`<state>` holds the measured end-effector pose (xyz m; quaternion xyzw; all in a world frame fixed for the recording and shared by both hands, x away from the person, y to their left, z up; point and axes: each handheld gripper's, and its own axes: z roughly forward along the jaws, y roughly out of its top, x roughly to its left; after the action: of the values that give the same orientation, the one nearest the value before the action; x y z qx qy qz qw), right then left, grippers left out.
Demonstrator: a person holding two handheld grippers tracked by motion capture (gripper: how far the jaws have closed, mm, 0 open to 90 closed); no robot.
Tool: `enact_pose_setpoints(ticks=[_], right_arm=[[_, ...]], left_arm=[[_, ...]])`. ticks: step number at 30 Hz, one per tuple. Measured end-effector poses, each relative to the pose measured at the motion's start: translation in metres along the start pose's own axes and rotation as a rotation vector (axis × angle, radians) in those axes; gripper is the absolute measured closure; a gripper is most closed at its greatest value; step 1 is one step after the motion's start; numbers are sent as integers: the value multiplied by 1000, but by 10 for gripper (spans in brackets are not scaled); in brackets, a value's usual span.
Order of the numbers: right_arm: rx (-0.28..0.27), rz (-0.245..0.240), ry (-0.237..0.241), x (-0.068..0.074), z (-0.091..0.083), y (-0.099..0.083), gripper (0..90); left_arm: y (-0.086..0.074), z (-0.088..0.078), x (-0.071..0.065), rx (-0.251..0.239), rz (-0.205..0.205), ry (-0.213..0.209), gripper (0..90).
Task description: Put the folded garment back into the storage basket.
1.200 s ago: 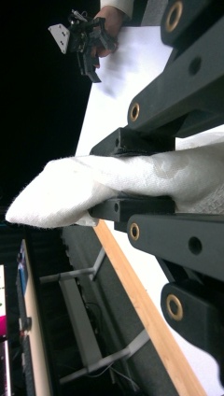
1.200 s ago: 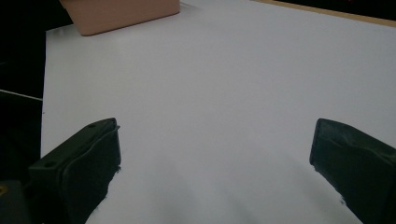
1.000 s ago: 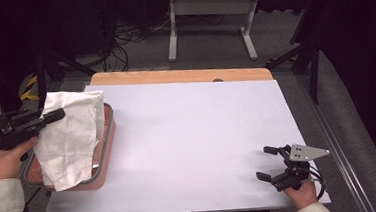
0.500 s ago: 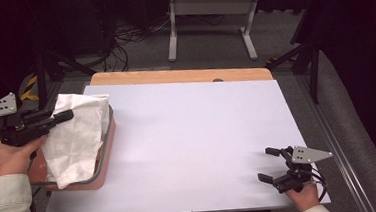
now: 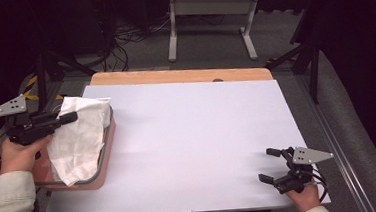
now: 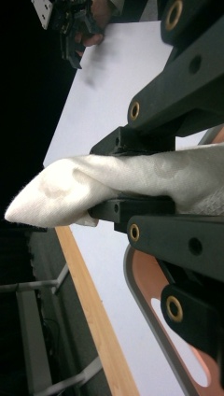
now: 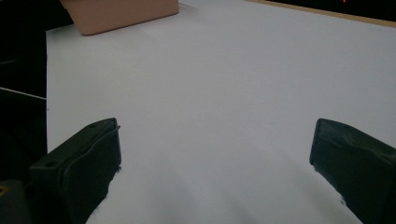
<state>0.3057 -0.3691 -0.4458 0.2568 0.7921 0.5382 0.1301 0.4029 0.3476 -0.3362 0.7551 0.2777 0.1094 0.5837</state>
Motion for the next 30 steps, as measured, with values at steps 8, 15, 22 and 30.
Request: enact_pose_setpoints(ticks=[8, 15, 22, 30], right_arm=[[0, 3, -1, 0, 0, -1, 26], [2, 2, 3, 0, 0, 0, 26], [4, 2, 5, 0, 0, -1, 26], [3, 4, 7, 0, 0, -1, 26]], left_arm=[[-4, -1, 1, 15, -14, 2, 746], [-6, 3, 4, 26, -14, 13, 744], [-7, 6, 10, 37, -21, 43, 741], [-11, 21, 18, 96, -29, 67, 735]])
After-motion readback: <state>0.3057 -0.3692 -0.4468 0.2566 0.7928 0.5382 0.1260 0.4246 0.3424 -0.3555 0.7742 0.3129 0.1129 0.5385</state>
